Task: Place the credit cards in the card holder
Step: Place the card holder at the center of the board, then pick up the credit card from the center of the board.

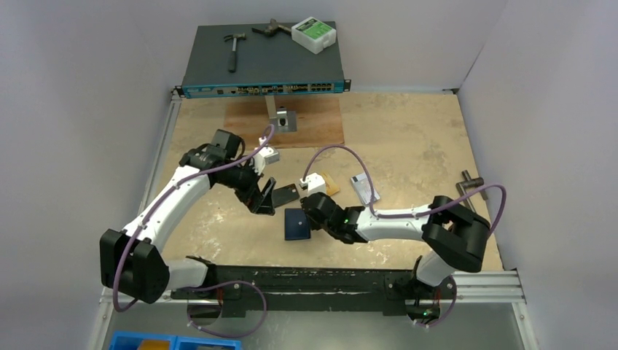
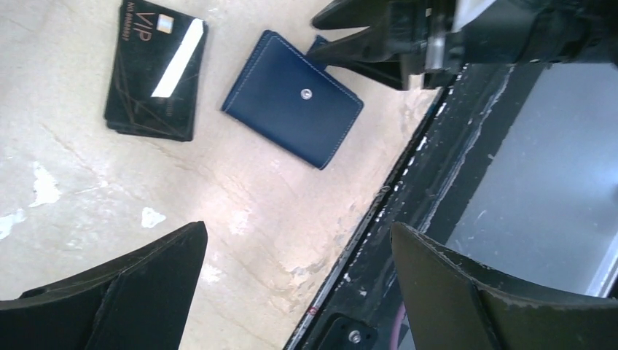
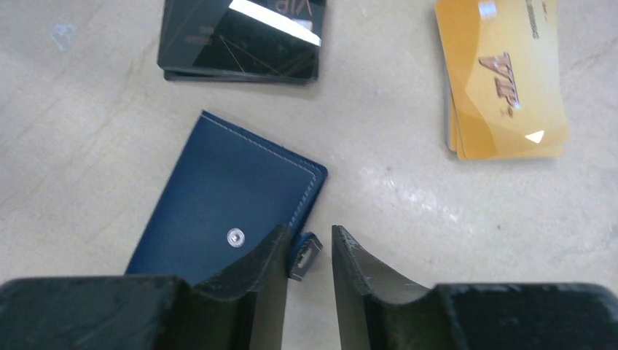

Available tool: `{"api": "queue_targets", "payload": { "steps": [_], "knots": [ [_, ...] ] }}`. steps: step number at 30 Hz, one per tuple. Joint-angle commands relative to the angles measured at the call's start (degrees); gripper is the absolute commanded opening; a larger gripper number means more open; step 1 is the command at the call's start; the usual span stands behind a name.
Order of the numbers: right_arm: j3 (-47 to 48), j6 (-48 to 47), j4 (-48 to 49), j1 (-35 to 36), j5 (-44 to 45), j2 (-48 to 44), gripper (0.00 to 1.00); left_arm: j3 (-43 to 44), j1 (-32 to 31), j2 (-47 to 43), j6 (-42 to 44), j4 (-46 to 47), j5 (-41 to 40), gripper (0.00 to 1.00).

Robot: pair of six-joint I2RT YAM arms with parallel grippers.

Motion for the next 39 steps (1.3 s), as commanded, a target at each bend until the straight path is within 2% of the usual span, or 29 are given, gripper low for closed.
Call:
{"api": "queue_targets", "payload": {
  "steps": [1,3,6,9,15,19,27,33,39],
  "knots": [
    [-3.4,3.2,-1.2,0.0,2.0,-5.0,0.29,2.9,0.1,1.8,2.3,0.5,-5.0,0.97],
    [-4.0,3.5,-2.4,-0.2,2.4,-7.9,0.37,3.2,0.1,3.7,2.1,1.4,-6.6,0.96],
    [-2.2,0.3,-2.0,-1.5,2.1,-11.8,0.6,2.1,0.0,5.4,2.9,4.9,-10.3,0.94],
    [2.2,-2.0,0.3,-6.6,-3.6,-10.9,0.67,0.9,0.0,5.6,4.6,9.2,-14.0,0.93],
    [11.4,-2.5,6.2,-16.8,-23.0,1.2,0.68,-3.7,0.0,3.4,8.8,21.8,-18.3,0.9],
    [14.7,1.0,10.1,-19.7,-30.0,7.8,0.66,-5.5,-0.1,4.8,10.9,27.7,-18.2,0.9],
    [15.6,4.3,15.2,-20.3,-34.5,15.0,0.63,-13.5,-1.1,4.6,20.0,41.1,-15.9,0.92],
    [15.7,5.7,16.0,-20.3,-34.9,17.7,0.62,-13.4,-2.7,8.4,22.6,43.2,-16.7,0.93],
    [14.3,6.6,16.2,-20.3,-34.4,18.1,0.62,-9.6,-3.9,13.2,22.3,39.6,-18.3,0.93]
  ]
}}
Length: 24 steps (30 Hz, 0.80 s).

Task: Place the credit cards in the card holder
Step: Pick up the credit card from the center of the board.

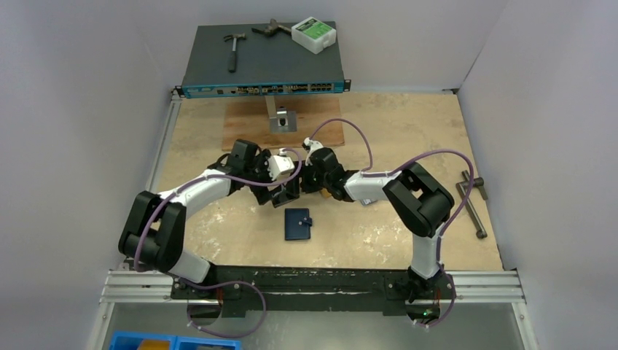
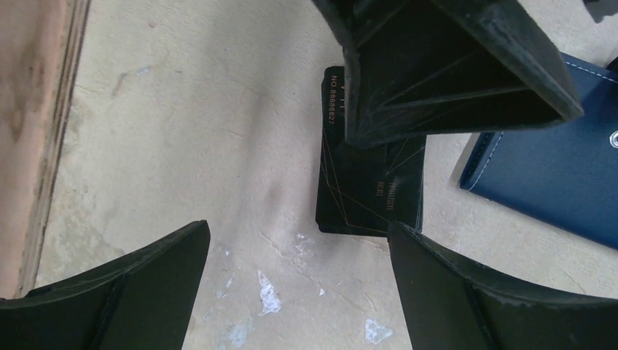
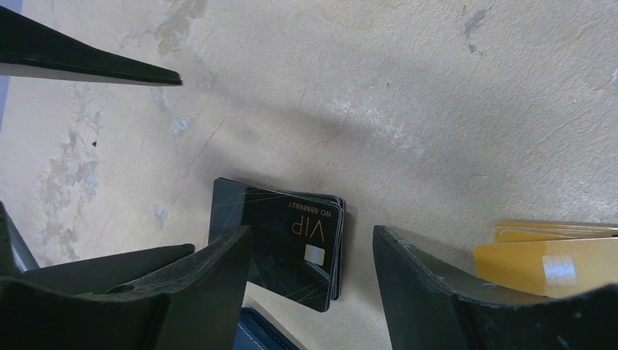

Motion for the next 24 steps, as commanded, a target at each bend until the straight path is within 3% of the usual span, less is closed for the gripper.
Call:
{"api": "queue_targets", "payload": {
  "steps": [1,10,24],
  "knots": [
    [0.2,1.7,2.5,0.0,-0.6,-0.5,0.62,3.4,-1.5,2.2,2.3,0.0,-0.7,0.93],
    [-1.8,3.3,3.3,0.0,-0.1,-0.9,0.62,4.7,-6.8,6.9,3.3,0.3,-10.3,0.93],
    [-7.3,9.0,9.8,-0.1,-3.0,-0.1,0.6,6.9,-7.1,9.7,0.3,1.7,-15.7,0.9]
  ]
}}
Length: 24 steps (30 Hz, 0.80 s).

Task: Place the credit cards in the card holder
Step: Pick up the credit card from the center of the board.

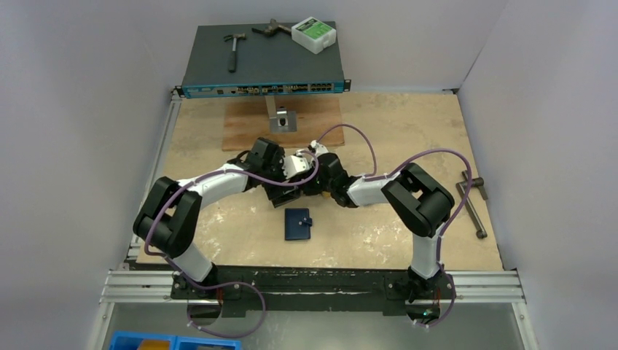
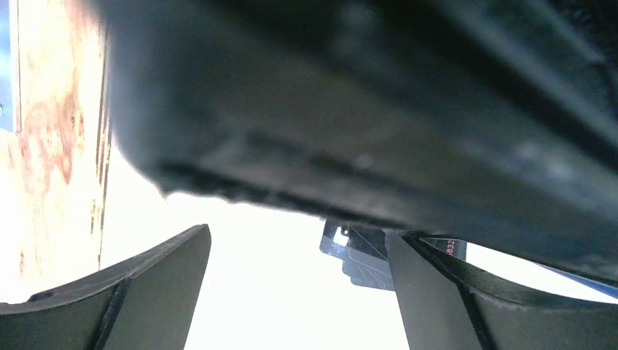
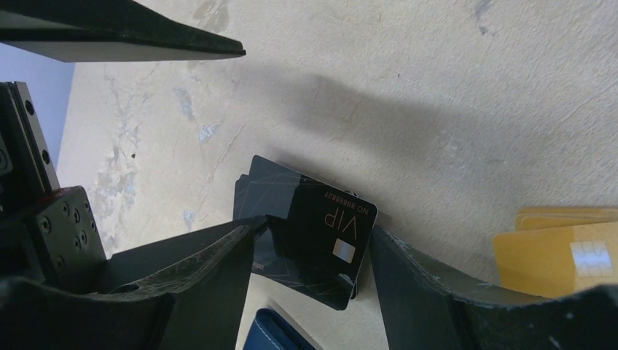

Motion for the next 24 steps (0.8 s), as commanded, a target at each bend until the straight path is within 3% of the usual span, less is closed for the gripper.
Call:
{"api": "queue_targets", "payload": {
  "steps": [1,11,19,24],
  "knots": [
    [-3.0,3.1,1.0,0.0,-1.7,-0.2,0.59,0.8,0.1,1.1,-0.7,0.4,-2.9,0.9],
    [-6.0,5.4,0.1,-0.1,2.9,-0.6,0.37,3.1,0.1,0.9,-2.4,-2.5,-2.3,0.9],
    [-7.5,5.3,-1.1,-0.1,7.5,-2.0,0.18,7.7,2.8,-7.3,-8.7,-16.2,5.9,0.94],
    [-8.5,4.9,-2.5,-0.1,11.0,-4.5,0.1,9.4,5.5,-7.0,-15.0,-21.7,10.8,0.95]
  ]
}}
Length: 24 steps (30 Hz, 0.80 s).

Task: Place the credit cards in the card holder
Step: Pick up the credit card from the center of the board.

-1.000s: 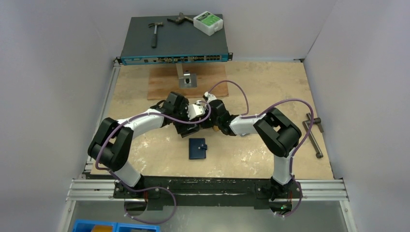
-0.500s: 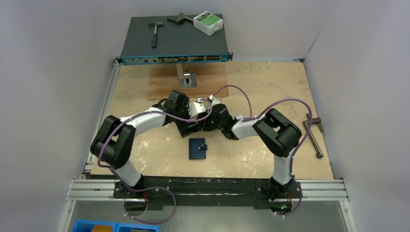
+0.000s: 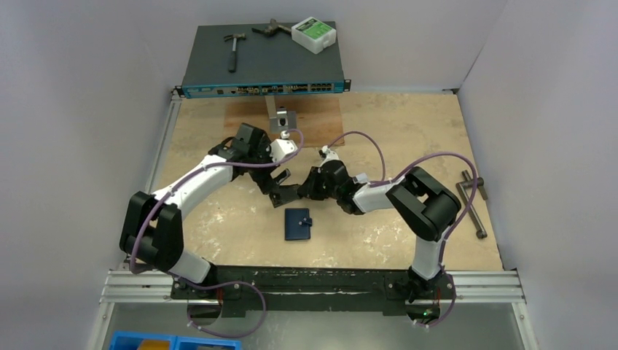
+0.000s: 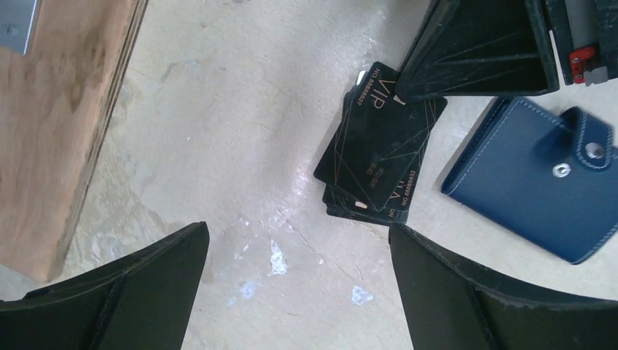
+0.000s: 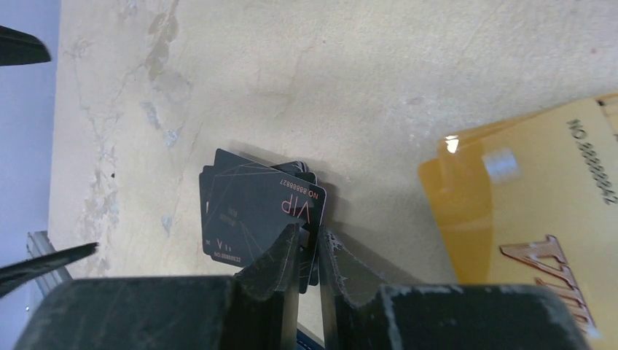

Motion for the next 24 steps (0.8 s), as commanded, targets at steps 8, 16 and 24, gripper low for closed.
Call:
{"api": "queue_targets", "payload": {
  "steps": [8,16,24],
  "knots": [
    [-3.9,-0.8,-5.5,-0.1,7.8,-4.4,0.16,3.7,2.1,5.1,-17.4,-6.2,8.4,0.94],
    [-5.3,1.7,-2.6,-0.3,6.1,-5.2,0.39,6.5,2.1,9.1,-18.7,-4.9,5.5,0.91],
    [-5.9,4.6,-0.2,-0.8,4.6,-4.4,0.48,9.1,2.1,11.8,-19.5,-3.9,-1.5,0.84]
  ]
}}
